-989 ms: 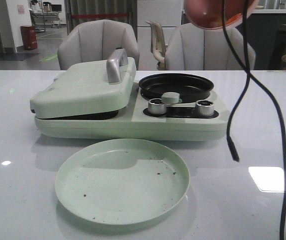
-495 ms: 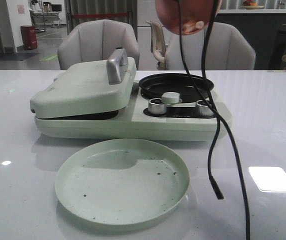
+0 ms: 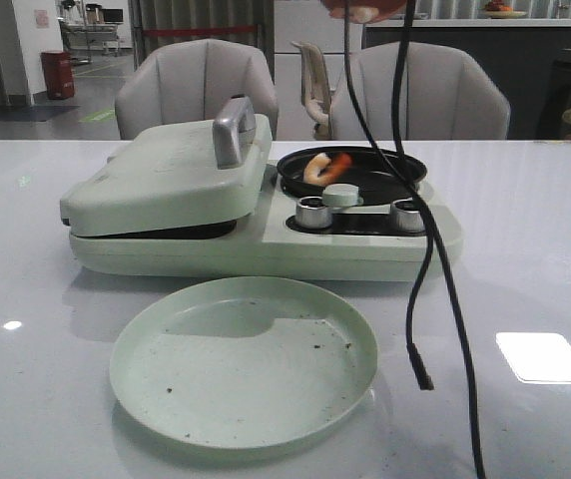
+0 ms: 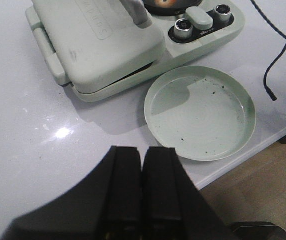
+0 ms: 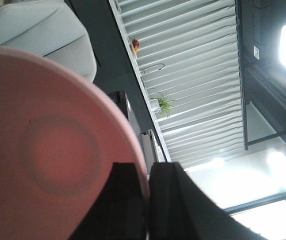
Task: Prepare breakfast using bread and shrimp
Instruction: 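Tip the pink bowl over the frying pan to pour the shrimp, then set the empty pink bowl back down with the right gripper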
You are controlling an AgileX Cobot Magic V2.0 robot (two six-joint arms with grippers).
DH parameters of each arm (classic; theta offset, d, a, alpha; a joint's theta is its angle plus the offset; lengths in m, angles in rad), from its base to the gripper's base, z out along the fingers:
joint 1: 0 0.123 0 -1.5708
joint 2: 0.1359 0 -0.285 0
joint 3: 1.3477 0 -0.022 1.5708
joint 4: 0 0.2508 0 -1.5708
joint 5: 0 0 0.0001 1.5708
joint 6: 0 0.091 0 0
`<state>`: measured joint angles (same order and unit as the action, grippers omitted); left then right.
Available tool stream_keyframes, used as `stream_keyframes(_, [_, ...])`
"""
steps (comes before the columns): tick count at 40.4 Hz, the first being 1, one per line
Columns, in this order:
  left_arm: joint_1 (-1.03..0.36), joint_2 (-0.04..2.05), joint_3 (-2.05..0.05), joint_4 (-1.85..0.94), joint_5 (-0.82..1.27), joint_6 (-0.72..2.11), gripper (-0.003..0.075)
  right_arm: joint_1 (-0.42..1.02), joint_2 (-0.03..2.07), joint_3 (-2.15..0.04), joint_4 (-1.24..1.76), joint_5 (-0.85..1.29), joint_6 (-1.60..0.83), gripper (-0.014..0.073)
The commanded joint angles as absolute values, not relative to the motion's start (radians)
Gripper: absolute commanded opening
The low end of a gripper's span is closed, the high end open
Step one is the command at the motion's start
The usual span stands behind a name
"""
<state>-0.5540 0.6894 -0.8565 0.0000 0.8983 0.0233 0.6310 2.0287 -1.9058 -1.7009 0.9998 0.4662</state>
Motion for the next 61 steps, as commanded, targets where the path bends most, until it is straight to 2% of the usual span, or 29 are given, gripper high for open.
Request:
stream_keyframes(1, [-0.558, 0.688, -0.885, 0.0, 0.825, 0.015, 0.0101, 0.63, 1.965, -1.944, -1.788, 1.022, 0.473, 0.0044])
stream_keyframes(17, [-0.558, 0.688, -0.885, 0.0, 0.825, 0.015, 0.0101, 0.63, 1.982, -1.943, -1.709, 1.091, 0.48, 0.0044])
stream_keyframes(23, [-0.558, 0.688, -0.885, 0.0, 0.825, 0.015, 0.0101, 0.615, 1.975, -1.943, -1.469, 1.166, 0.482, 0.0043])
stream_keyframes(30, [-0.558, 0.688, -0.885, 0.0, 0.825, 0.015, 0.0101, 0.53, 1.91, -1.899, -1.119, 1.23, 0.467, 0.0043])
stream_keyframes(37, [-0.558, 0.688, -0.885, 0.0, 0.825, 0.015, 0.0101, 0.403, 1.772, -1.681, -0.867, 1.187, 0.467, 0.0043])
stream_keyframes(46, [-0.558, 0.688, -0.885, 0.0, 0.825, 0.015, 0.0101, 0.219, 1.513, -1.273, -0.59, 0.921, 0.439, 0.0043])
stream_keyframes(52, [-0.558, 0.688, -0.885, 0.0, 0.825, 0.015, 0.0101, 0.072, 1.429, -1.101, -0.28, 0.838, 0.245, 0.0043])
stream_keyframes(61, [-0.558, 0.688, -0.885, 0.0, 0.823, 0.015, 0.0101, -0.122, 1.458, -0.977, 0.059, 0.714, 0.0, 0.0043])
